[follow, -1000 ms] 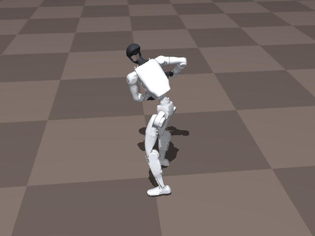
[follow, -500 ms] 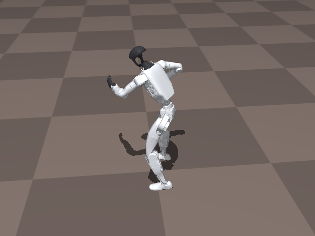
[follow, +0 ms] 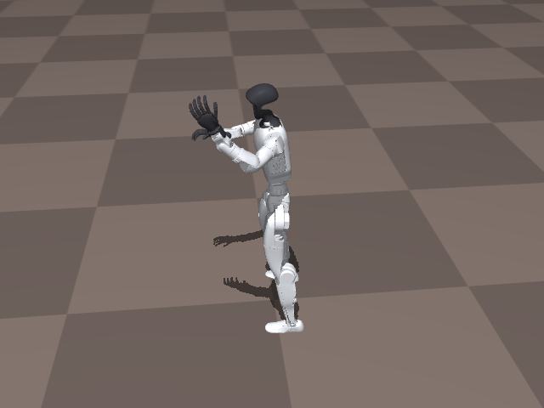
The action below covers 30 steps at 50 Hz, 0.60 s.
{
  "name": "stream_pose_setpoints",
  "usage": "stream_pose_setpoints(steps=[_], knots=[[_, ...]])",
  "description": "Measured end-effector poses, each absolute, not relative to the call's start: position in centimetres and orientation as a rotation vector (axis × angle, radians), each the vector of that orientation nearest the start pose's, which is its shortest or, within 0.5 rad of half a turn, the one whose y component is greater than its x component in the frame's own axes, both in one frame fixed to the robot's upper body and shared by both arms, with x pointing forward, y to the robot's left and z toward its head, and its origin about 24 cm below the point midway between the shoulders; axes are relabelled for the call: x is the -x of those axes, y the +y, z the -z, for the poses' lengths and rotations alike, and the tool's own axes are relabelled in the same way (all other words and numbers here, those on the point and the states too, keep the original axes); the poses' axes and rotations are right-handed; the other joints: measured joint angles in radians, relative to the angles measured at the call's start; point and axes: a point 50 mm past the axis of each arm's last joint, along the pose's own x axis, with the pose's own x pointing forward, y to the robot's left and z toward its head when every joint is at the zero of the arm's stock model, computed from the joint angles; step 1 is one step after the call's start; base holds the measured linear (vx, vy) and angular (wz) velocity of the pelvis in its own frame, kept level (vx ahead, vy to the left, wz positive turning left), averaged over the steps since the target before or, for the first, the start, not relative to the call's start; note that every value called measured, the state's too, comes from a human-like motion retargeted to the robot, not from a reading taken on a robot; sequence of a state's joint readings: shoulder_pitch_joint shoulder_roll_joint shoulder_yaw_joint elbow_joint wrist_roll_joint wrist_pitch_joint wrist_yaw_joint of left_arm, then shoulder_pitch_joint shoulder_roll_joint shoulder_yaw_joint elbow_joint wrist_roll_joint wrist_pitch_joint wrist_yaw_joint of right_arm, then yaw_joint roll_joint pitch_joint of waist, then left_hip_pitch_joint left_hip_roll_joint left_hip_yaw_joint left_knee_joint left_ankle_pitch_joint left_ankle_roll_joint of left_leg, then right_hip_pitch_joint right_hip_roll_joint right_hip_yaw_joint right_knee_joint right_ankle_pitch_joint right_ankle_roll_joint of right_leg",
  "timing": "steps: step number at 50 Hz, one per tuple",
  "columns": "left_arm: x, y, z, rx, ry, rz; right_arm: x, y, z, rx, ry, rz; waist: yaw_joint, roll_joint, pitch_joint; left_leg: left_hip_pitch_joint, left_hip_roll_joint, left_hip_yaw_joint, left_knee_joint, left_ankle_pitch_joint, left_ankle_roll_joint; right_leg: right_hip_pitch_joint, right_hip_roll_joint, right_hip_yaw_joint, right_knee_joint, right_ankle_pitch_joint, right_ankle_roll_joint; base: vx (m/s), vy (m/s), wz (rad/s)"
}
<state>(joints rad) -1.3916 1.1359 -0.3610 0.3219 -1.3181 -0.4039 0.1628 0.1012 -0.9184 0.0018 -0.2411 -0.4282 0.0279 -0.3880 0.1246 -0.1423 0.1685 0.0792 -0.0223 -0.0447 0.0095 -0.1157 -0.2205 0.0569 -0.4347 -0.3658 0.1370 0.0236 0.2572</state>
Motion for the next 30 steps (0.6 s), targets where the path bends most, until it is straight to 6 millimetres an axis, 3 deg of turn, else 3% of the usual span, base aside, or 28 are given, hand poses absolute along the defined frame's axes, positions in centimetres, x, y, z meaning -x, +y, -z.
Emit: stream_pose_setpoints(steps=[3,6,10,13,15,18,20,22,25,30], knots=[[-27.5,27.8,-38.1,0.29,-1.025,0.107,-23.2,-27.4,-14.6,1.276,-0.344,0.251,0.016,0.011,-0.018,0.01,0.011,-0.018,-0.048,0.021,-0.003,0.005,0.008,-0.02,-0.008,-0.006,-0.004,0.04,-0.13,0.3],[-27.9,30.7,-27.2,0.241,-0.72,-0.057,-22.8,-27.9,-13.6,1.255,-0.297,0.251,0.019,0.019,-0.022,0.002,0.023,-0.031,-0.061,0.029,-0.004,0.008,0.019,-0.039,-0.019,-0.011,-0.009,0.03,-0.15,0.24],[-24.8,33.4,-13.0,0.057,-0.24,-0.292,-21.9,-28.2,-12.4,1.217,-0.245,0.223,0.012,0.015,-0.014,-0.023,0.042,-0.05,-0.043,0.027,-0.006,0.01,0.036,-0.064,-0.022,-0.019,-0.015,0.02,-0.17,0.24],[-21.1,33.7,-5.1,0.0,0.053,-0.369,-21.3,-28.7,-12.1,1.207,-0.219,0.196,0.021,0.007,-0.013,-0.047,0.059,-0.067,-0.024,0.025,-0.008,0.009,0.053,-0.085,-0.02,-0.027,-0.019,0.02,-0.18,0.28],[-18.6,33.5,-1.4,-0.013,0.197,-0.405,-21.2,-29.3,-12.5,1.209,-0.209,0.186,0.034,0.004,-0.017,-0.063,0.072,-0.081,-0.014,0.026,-0.009,0.008,0.066,-0.102,-0.02,-0.032,-0.022,0.02,-0.18,0.34],[-15.6,33.5,1.8,-0.07,0.344,-0.47,-21.5,-30.4,-13.9,1.22,-0.223,0.204,0.067,0.002,-0.027,-0.085,0.092,-0.108,-0.002,0.03,-0.008,0.016,0.091,-0.133,-0.027,-0.036,-0.025,0.02,-0.17,0.42],[-13.2,33.3,3.8,-0.13,0.442,-0.506,-21.7,-30.9,-15.1,1.233,-0.263,0.217,0.094,0.005,-0.05,-0.136,0.1,-0.112,0.109,-0.039,0.007,-0.012,0.081,-0.155,0.073,-0.092,-0.029,0.04,-0.15,0.46],[-12.3,33.8,4.9,-0.083,0.494,-0.602,-22.9,-30.8,-16.9,1.244,-0.357,0.218,0.122,-0.004,-0.055,-0.124,0.11,-0.151,0.048,0.027,0.013,0.029,0.118,-0.17,-0.018,-0.072,-0.039,-0.02,-0.18,0.51],[-10.7,33.3,7.6,-0.017,0.637,-0.683,-25.1,-30.7,-19.6,1.28,-0.466,0.296,0.163,-0.005,-0.055,-0.132,0.12,-0.18,0.067,0.03,0.014,0.056,0.136,-0.201,-0.026,-0.078,-0.042,-0.01,-0.14,0.45],[-7.4,33.3,10.9,-0.048,0.91,-0.68,-30.2,-27.6,-23.7,1.262,-0.647,0.382,0.228,-0.016,-0.055,-0.149,0.129,-0.211,0.124,0.016,0.009,0.082,0.154,-0.227,-0.01,-0.101,-0.054,0.0,-0.11,0.26]])
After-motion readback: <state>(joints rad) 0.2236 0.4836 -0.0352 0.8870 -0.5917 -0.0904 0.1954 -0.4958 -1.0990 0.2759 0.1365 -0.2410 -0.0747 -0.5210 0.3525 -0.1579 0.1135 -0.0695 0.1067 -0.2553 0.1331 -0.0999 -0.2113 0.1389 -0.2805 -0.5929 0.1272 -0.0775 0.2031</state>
